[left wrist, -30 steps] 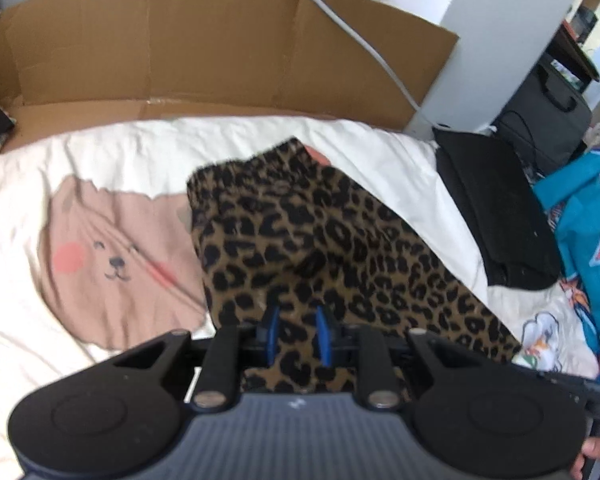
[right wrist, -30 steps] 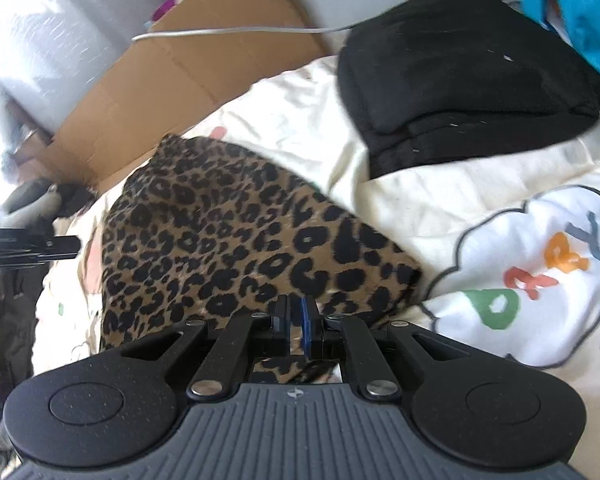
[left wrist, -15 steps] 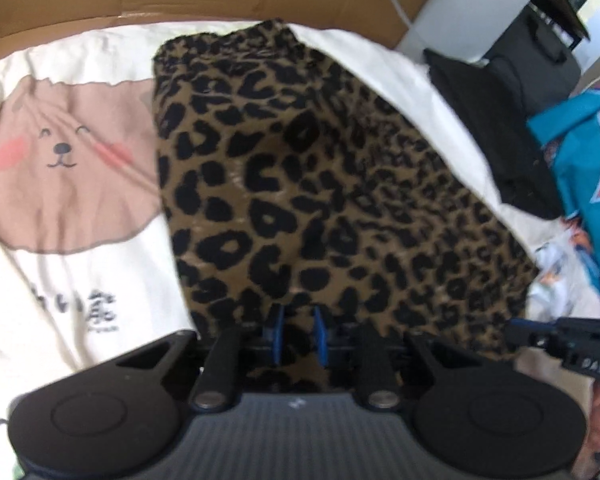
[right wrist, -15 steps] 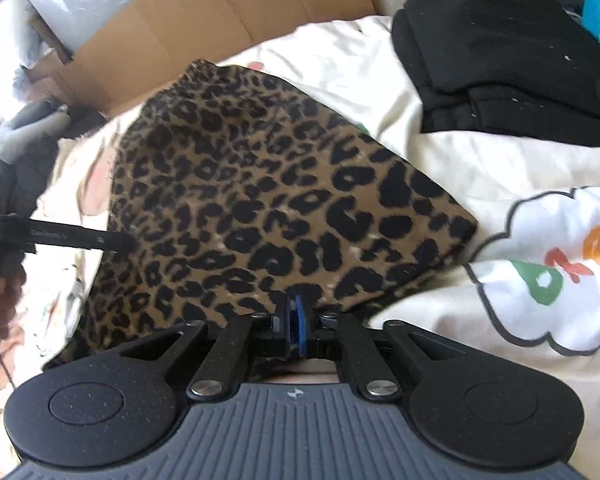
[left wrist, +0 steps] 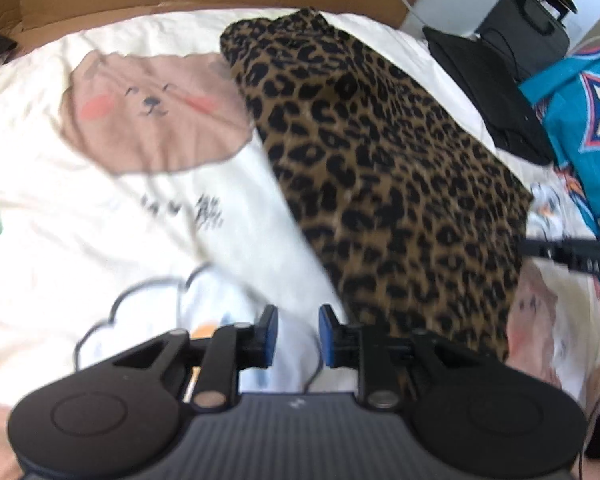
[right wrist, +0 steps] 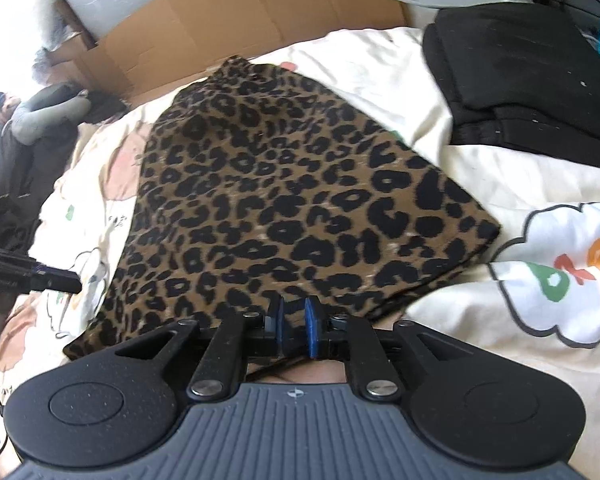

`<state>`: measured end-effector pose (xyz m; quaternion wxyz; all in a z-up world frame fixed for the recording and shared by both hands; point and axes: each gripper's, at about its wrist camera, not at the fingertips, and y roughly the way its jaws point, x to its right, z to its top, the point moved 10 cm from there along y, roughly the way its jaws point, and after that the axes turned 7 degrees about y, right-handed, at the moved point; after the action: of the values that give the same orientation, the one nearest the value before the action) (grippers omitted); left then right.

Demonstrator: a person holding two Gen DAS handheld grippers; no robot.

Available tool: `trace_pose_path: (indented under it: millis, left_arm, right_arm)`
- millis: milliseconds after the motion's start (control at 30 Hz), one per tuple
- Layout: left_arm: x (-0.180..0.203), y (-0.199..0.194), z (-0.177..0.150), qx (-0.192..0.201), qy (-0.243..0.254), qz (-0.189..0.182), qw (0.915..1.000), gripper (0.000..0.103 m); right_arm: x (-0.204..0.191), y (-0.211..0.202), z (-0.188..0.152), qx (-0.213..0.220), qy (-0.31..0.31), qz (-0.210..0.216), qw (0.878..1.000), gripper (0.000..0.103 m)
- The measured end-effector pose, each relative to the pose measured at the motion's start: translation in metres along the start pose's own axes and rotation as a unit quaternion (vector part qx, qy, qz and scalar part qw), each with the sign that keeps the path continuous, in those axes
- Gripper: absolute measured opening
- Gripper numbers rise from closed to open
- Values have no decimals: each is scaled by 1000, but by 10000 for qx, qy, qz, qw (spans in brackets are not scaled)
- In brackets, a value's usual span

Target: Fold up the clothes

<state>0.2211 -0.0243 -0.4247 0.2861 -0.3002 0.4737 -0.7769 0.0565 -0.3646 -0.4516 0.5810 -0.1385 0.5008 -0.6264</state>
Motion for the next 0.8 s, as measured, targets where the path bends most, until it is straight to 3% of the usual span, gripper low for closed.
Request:
trace_pose_path:
  millis: [333,467,800]
  left_arm:
    - [23,-17,-41,-223,365,-317,9986,27]
    - [42,-17,-53,-253,557,-563,9965,38]
    - [66,23,-66,-422,1141,-338,9920,36]
  right_arm:
    - [-10,0,-4,-31,12,86,10000,13]
    - [-10,0,-7,-49,19,90,9999,13]
    - [-9,3,-17,-161,58,135,9998,13]
